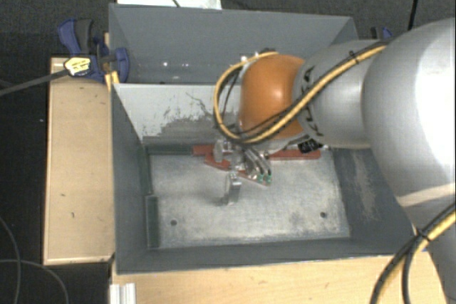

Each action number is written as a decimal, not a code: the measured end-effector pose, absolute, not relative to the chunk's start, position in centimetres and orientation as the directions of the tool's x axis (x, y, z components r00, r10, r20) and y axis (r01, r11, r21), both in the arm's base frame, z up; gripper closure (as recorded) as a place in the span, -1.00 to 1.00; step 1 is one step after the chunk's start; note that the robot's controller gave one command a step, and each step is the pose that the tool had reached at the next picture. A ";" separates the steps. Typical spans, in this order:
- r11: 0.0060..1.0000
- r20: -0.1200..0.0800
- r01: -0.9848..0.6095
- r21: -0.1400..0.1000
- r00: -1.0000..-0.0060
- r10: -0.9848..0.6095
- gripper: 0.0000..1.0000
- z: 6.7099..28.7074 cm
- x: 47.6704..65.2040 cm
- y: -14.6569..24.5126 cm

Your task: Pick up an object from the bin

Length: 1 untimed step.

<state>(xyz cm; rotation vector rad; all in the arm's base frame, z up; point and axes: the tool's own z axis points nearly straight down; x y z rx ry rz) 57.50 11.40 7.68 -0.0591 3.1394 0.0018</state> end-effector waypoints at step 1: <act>0.999 -0.002 -0.036 0.001 -0.999 -0.036 -1.00 7.7 57.5 11.4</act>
Offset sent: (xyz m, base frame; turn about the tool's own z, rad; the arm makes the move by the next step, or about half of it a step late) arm 0.0160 -0.0493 -0.0059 0.0705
